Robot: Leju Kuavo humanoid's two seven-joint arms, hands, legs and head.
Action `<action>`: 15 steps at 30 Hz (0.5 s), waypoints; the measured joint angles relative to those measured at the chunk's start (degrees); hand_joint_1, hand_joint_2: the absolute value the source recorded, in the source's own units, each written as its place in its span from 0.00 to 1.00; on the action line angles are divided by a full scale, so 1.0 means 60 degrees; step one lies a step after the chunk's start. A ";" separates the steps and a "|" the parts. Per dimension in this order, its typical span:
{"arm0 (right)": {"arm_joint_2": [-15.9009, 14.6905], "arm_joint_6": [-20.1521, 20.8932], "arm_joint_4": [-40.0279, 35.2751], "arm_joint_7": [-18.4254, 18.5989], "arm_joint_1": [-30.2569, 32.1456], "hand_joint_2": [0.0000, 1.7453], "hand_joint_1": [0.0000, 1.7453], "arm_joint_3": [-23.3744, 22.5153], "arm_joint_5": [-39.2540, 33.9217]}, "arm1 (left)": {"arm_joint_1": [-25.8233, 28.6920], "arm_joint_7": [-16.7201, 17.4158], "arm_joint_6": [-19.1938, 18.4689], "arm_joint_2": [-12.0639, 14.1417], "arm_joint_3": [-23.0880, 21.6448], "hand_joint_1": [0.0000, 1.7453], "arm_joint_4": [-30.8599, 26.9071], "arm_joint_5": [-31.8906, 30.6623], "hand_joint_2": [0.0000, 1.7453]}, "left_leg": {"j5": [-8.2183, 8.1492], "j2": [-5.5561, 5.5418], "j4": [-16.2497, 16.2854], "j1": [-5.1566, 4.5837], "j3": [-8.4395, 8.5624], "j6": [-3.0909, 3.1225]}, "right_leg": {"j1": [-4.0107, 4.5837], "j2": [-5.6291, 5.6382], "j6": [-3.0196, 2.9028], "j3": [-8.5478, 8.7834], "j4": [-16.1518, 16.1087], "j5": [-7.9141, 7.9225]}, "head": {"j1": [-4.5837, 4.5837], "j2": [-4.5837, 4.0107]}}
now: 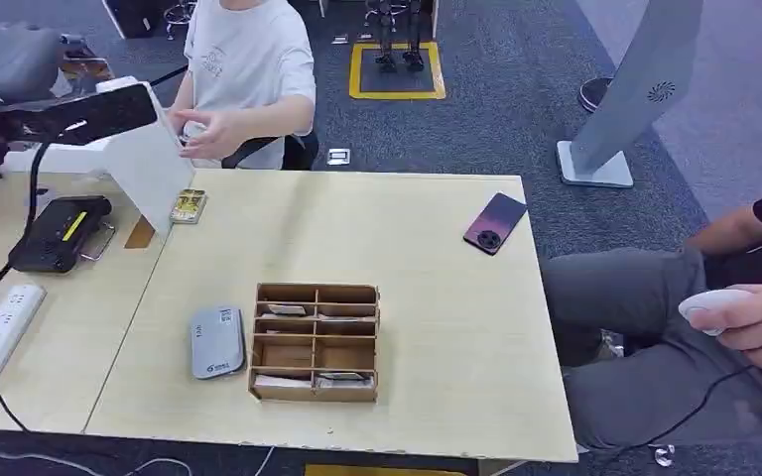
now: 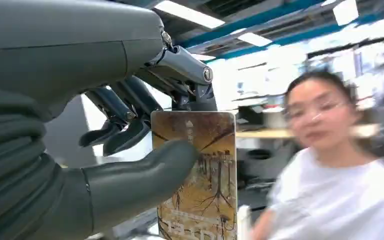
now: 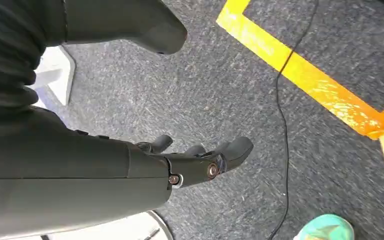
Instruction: Pass the card to the sensor for recognition and then transmit it.
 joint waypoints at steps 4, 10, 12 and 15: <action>-0.0036 0.0004 0.0080 -0.0070 0.0015 1.00 0.00 0.0004 0.0011 | 0.0013 -0.0069 0.0263 -0.0424 -0.0227 1.00 0.1047 -0.0172 1.00 | -0.0001 0.0010 0.0001 0.0003 -0.0005 0.0000 | 0.0000 0.0015 0.0001 -0.0010 0.0000 0.0002 | 0.0003 0.0000; -0.0091 0.0007 0.0197 -0.0110 0.0007 1.00 0.00 0.0007 0.0015 | 0.0013 -0.0018 0.0263 -0.0624 -0.0343 1.00 0.1529 -0.0566 1.00 | -0.0008 0.0009 0.0000 0.0003 -0.0017 0.0000 | 0.0000 0.0016 0.0004 -0.0020 0.0000 -0.0008 | 0.0003 0.0000; -0.0113 0.0007 0.0219 -0.0077 0.0009 1.00 0.00 0.0015 0.0040 | 0.0025 -0.0022 0.0245 -0.0657 -0.0351 1.00 0.1569 -0.0642 1.00 | -0.0009 0.0010 -0.0001 0.0003 -0.0019 0.0000 | 0.0000 0.0016 0.0004 -0.0021 0.0000 -0.0008 | 0.0003 0.0000; -0.0135 0.0011 0.0259 -0.0070 0.0009 1.00 0.00 0.0044 0.0043 | 0.0049 -0.0062 0.0219 -0.0718 -0.0351 1.00 0.1623 -0.0656 1.00 | -0.0009 0.0010 -0.0001 0.0003 -0.0019 0.0000 | 0.0000 0.0016 0.0004 -0.0021 0.0000 -0.0008 | 0.0003 0.0000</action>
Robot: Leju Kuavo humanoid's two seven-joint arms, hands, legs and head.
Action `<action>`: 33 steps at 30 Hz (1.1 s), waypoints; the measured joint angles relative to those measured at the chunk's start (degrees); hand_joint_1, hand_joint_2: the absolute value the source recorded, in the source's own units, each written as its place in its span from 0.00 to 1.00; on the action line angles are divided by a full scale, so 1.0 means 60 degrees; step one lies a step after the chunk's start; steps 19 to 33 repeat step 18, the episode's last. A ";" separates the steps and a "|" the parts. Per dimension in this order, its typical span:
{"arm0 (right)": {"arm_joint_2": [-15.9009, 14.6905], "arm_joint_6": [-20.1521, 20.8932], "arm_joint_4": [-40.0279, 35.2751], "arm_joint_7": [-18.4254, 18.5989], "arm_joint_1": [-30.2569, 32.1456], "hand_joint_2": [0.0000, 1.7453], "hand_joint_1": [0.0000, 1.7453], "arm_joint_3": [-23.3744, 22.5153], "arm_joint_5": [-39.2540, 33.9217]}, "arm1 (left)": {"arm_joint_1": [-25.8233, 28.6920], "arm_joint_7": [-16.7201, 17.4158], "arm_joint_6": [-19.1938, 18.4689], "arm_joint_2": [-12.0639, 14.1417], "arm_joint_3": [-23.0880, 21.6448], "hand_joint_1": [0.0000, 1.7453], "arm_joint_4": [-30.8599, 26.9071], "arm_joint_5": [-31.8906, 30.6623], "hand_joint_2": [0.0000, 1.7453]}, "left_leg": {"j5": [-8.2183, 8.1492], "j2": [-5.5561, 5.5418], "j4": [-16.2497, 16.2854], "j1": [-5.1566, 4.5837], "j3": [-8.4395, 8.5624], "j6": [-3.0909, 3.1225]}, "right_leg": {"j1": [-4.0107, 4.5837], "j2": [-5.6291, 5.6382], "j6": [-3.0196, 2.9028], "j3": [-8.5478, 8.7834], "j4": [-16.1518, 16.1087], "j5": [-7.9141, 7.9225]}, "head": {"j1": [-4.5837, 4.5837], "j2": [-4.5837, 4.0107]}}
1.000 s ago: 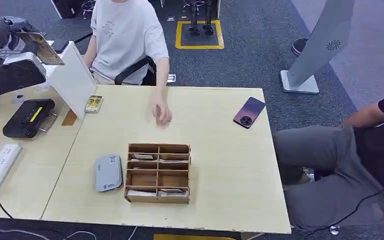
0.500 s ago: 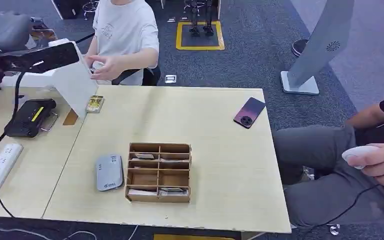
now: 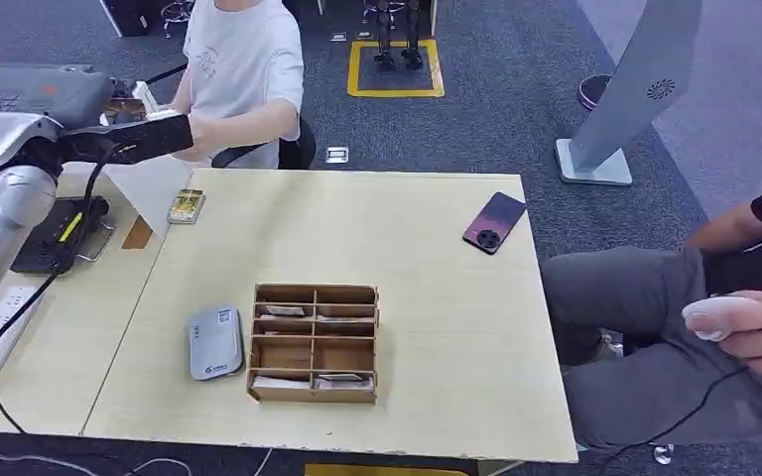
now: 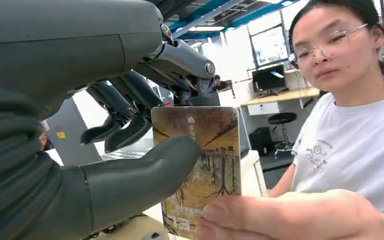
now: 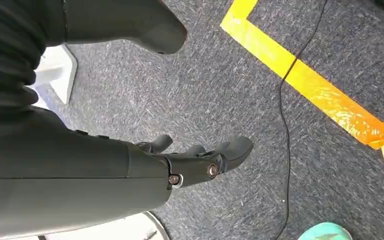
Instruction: Pass the card to the sensor for recognition and then transmit it.
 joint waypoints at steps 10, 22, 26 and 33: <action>-0.0036 0.0000 0.0048 0.0000 -0.0003 1.00 0.00 0.0160 0.0000 | 0.0151 -0.0153 -0.0076 -0.0051 -0.0004 0.00 0.0044 0.0011 1.00 | 0.0000 -0.0002 0.0000 0.0000 -0.0003 0.0000 | 0.0000 -0.0002 0.0000 0.0001 0.0000 0.0000 | 0.0000 0.0000; -0.0047 -0.0004 0.0095 0.0106 0.0015 1.00 0.00 0.0211 -0.0039 | 0.1968 -0.0674 0.2416 0.0502 0.0806 0.00 -0.0927 0.0415 1.00 | -0.0005 0.0024 -0.0017 -0.0003 0.0011 -0.0002 | -0.0004 0.0024 -0.0001 0.0014 0.0003 -0.0005 | 0.0003 0.0000; -0.0047 -0.0004 0.0095 0.0106 0.0015 1.00 0.00 0.0211 -0.0039 | 0.1968 -0.0674 0.2416 0.0502 0.0806 0.00 -0.0927 0.0415 1.00 | -0.0005 0.0024 -0.0017 -0.0003 0.0011 -0.0002 | -0.0004 0.0024 -0.0001 0.0014 0.0003 -0.0005 | 0.0003 0.0000; -0.0047 -0.0004 0.0095 0.0106 0.0015 1.00 0.00 0.0211 -0.0039 | 0.1968 -0.0674 0.2416 0.0502 0.0806 0.00 -0.0927 0.0415 1.00 | -0.0005 0.0024 -0.0017 -0.0003 0.0011 -0.0002 | -0.0004 0.0024 -0.0001 0.0014 0.0003 -0.0005 | 0.0003 0.0000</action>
